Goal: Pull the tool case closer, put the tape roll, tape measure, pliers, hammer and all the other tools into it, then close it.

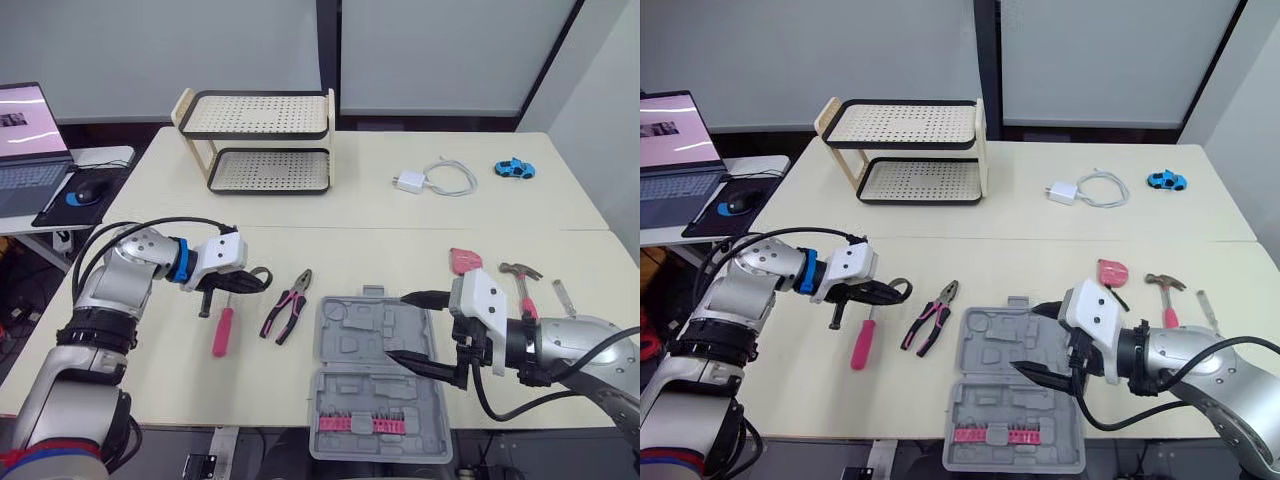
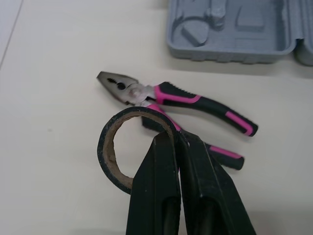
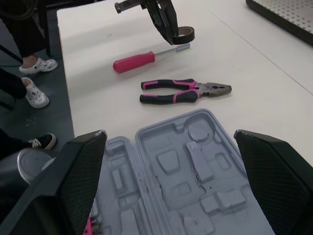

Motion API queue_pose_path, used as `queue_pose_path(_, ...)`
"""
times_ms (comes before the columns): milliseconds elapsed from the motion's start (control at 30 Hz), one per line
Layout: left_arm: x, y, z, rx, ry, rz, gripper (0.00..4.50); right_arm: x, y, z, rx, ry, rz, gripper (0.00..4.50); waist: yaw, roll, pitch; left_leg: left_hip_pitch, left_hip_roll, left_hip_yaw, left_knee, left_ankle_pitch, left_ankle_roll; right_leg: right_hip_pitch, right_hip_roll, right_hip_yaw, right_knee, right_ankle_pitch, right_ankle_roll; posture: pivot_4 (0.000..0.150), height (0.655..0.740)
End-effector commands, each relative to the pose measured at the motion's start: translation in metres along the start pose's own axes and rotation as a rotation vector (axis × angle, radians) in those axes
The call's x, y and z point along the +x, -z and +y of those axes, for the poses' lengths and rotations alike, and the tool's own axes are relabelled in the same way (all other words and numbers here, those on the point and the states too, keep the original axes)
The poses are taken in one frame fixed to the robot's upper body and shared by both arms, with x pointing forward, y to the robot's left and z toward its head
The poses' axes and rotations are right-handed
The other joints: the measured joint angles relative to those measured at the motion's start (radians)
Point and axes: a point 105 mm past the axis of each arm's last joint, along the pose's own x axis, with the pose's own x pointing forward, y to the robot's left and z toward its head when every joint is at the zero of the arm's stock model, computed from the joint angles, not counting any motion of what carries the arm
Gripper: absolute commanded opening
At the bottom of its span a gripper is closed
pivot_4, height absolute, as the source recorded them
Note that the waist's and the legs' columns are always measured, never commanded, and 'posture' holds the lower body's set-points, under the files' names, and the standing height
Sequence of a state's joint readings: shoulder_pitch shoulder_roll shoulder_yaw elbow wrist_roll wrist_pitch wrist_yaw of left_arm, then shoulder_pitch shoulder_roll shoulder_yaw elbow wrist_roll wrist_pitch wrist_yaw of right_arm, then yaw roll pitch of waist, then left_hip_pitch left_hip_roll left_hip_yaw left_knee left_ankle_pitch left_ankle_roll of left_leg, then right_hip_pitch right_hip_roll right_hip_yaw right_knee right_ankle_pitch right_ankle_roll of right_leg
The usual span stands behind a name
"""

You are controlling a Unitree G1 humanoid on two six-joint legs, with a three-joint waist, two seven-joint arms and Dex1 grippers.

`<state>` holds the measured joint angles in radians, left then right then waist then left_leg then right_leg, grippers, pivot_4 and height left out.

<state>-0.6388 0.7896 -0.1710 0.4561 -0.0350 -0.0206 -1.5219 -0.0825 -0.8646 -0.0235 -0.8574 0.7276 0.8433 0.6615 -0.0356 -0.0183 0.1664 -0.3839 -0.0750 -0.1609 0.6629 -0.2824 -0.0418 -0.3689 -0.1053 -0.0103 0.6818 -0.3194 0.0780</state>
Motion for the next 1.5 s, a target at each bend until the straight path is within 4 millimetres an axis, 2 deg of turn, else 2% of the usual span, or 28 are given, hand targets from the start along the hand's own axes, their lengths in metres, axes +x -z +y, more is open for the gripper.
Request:
queue_pose_path(33,0.001,-0.010,-0.008,0.016,0.056,-0.012,0.03,-0.001,-0.008,0.008,-0.042,-0.002,-0.014,4.50,0.001,0.000,0.000,0.000,0.000,0.000,0.000,0.000,0.000,0.000,0.000,0.000,0.000,0.000,0.000,0.150,0.7400)
queue_pose_path(267,0.030,-0.033,-0.025,0.025,0.175,-0.054,0.03,0.005,-0.005,0.009,-0.027,0.040,0.003,4.50,0.003,0.000,0.000,0.000,0.000,0.000,0.000,0.000,0.000,0.001,0.000,0.000,0.000,0.000,0.000,0.150,0.7400)
queue_pose_path(467,0.051,-0.059,-0.031,0.045,0.173,-0.057,0.03,0.002,0.004,0.011,-0.013,0.043,0.054,4.50,0.004,0.000,0.000,0.000,0.000,0.000,0.000,-0.002,0.003,0.001,0.000,0.000,0.000,0.000,0.000,0.150,0.7400)
queue_pose_path(667,0.068,-0.073,-0.031,0.035,0.126,-0.043,0.03,0.002,0.008,0.010,-0.008,0.052,0.069,4.50,0.003,0.000,0.000,0.000,0.000,0.000,0.000,-0.002,0.003,0.001,0.000,0.000,0.000,0.000,0.000,0.150,0.7400)
queue_pose_path(833,0.083,-0.073,-0.032,-0.002,0.129,-0.055,0.03,0.003,0.008,0.009,-0.006,0.052,0.071,4.50,0.004,0.000,0.000,0.000,0.000,0.001,0.000,-0.002,0.003,0.001,0.000,0.001,0.000,0.000,0.000,0.150,0.7400)
queue_pose_path(1233,0.113,-0.056,-0.024,-0.039,0.138,-0.082,0.03,0.003,0.011,0.011,0.003,0.058,0.079,4.50,0.006,0.000,0.000,0.000,-0.001,0.001,0.001,-0.001,0.003,0.001,-0.001,0.000,-0.001,0.000,0.000,0.150,0.7400)
queue_pose_path(1500,0.123,-0.050,-0.020,-0.062,0.135,-0.083,0.03,0.002,0.011,0.012,0.007,0.063,0.079,4.50,0.006,-0.001,0.000,0.000,-0.001,0.001,0.001,-0.001,0.002,0.001,-0.001,0.000,-0.001,0.000,0.000,0.150,0.7400)
